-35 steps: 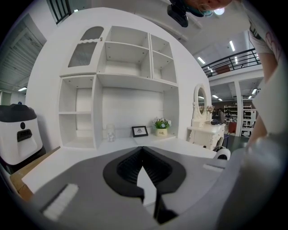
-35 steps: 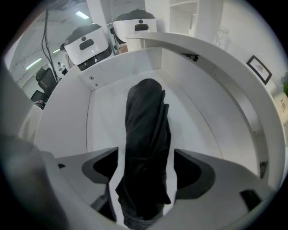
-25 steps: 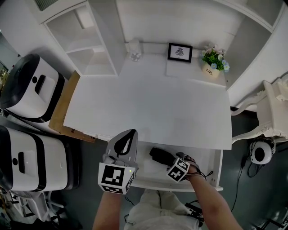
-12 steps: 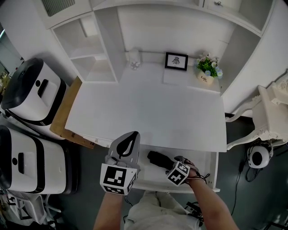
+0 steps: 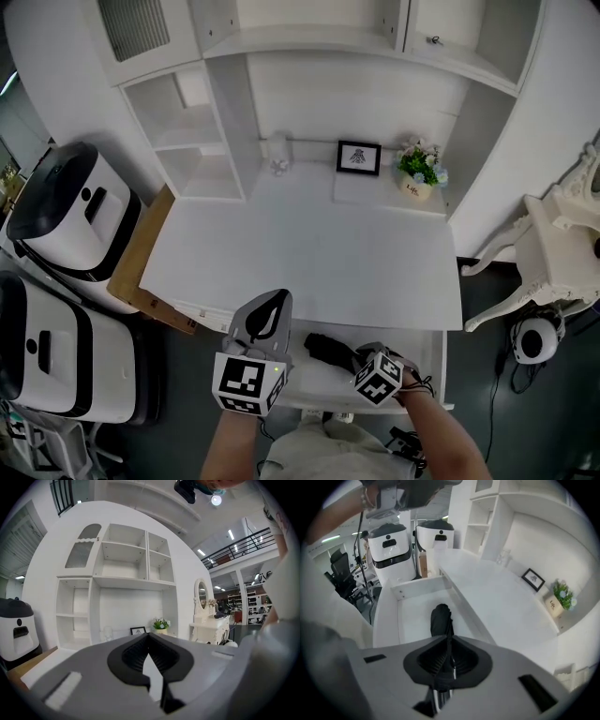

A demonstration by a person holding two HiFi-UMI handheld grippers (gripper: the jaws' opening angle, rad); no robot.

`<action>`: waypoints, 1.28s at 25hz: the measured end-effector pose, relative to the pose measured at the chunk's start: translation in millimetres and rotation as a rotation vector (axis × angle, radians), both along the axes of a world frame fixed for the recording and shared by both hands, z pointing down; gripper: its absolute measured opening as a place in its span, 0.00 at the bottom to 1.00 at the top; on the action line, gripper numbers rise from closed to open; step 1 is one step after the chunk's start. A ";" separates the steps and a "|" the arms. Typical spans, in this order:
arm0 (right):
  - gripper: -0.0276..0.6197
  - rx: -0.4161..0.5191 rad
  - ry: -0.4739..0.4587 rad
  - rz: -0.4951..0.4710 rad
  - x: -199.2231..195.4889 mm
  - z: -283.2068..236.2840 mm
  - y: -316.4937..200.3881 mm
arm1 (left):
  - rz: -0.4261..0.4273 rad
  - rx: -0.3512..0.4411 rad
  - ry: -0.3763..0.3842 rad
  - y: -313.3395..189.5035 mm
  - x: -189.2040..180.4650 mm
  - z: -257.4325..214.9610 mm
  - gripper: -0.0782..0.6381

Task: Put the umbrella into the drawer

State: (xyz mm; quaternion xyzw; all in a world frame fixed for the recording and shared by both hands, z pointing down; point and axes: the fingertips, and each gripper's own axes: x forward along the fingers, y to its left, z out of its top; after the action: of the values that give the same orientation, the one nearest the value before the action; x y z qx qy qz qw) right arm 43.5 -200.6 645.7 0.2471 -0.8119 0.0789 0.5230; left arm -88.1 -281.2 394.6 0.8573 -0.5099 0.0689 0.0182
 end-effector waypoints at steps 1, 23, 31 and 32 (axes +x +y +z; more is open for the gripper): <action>0.08 0.003 -0.018 0.010 0.1 -6.6 -0.2 | 0.001 0.004 0.001 0.8 0.5 -1.7 0.12; 0.05 0.255 -0.462 0.246 29.7 -175.7 -28.3 | 0.043 0.110 0.010 1.0 26.5 -42.7 0.12; 0.05 0.450 -0.565 0.283 40.8 -246.5 -44.1 | 0.063 0.150 0.016 -5.4 37.5 -58.3 0.12; 0.05 0.476 -0.574 0.287 42.0 -254.9 -45.6 | 0.066 0.157 0.016 -5.9 38.5 -60.9 0.12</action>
State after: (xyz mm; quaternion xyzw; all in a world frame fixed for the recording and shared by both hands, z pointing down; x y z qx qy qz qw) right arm 85.5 -246.2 390.8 0.4401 -0.8780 0.0267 0.1866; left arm -49.6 -287.1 333.7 0.8728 -0.4852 0.0225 -0.0471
